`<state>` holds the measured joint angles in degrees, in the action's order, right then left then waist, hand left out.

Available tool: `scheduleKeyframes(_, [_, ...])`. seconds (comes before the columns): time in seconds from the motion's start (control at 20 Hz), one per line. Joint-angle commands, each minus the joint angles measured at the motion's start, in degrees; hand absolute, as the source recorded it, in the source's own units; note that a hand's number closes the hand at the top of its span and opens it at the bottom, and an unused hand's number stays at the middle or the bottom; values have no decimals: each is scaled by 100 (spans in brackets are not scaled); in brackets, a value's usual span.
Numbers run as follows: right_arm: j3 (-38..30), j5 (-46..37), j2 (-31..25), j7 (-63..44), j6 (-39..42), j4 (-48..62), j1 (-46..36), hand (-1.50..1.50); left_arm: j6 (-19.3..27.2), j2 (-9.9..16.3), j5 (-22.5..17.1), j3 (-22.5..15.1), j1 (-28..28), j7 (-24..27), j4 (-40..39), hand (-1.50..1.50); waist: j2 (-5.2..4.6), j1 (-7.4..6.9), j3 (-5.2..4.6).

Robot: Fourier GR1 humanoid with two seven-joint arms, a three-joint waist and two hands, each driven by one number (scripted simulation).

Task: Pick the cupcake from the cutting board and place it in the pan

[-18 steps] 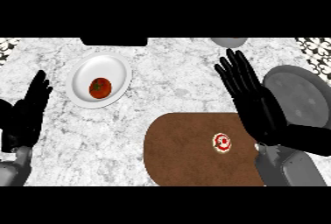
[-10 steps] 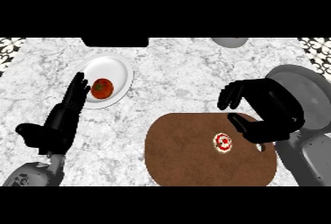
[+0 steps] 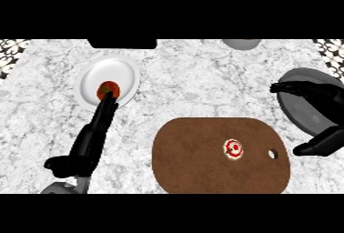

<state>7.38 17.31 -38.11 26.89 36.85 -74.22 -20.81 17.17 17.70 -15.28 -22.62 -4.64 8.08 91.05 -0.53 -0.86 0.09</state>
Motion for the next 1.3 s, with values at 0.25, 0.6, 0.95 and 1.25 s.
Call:
scheduleKeyframes(0.25, [508,-1554,-434,664,346,195,-800,-150,-133,-301,81,91,-178,170,-454,0,31,30,-9])
scheduleKeyframes(0.6, [1671,-2899,-373,0,-63,-587,-1020,-150,-102,-187,203,6,11,-115,-7,0,78,15,-10])
scheduleKeyframes(0.95, [2514,-4332,1,-225,-481,-727,-1186,-150,-312,-284,77,403,-423,-82,-512,0,50,78,-11])
scheduleKeyframes(1.25, [2635,-5200,136,3,-821,-690,-413,-150,-206,-450,445,273,-103,-207,-187,0,55,85,-8])
